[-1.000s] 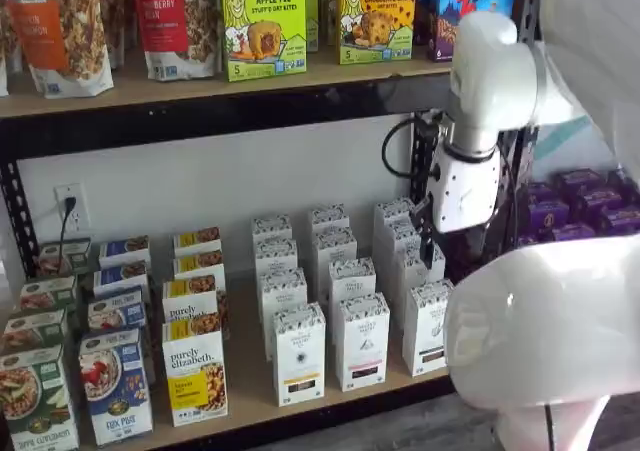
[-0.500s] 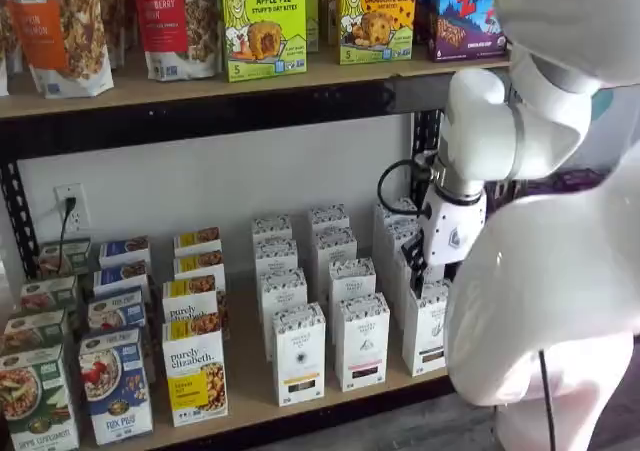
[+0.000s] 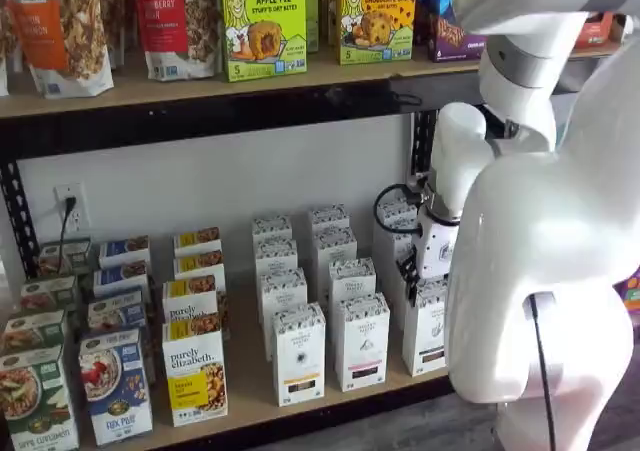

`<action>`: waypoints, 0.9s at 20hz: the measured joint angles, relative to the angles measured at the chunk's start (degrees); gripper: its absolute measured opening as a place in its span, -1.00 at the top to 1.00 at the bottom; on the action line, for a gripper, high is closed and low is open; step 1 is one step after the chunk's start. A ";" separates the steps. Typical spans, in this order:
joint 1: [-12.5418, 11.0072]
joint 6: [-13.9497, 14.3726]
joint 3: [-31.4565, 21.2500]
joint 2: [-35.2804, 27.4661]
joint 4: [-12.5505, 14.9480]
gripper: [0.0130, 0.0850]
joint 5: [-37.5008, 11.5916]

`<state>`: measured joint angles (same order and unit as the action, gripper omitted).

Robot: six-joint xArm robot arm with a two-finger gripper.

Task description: Pick up the white box with a green strip in the middle, on the bottom shelf, the sixth box from the left

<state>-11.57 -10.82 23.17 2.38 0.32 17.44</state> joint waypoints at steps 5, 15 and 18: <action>-1.27 0.28 5.40 -7.86 1.59 -1.00 -1.60; -4.61 -3.67 17.72 -23.89 1.05 -1.00 -4.02; -5.60 -4.66 22.04 -28.22 1.05 -1.00 -4.42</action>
<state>-17.17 -15.47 45.21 -25.84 1.37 13.03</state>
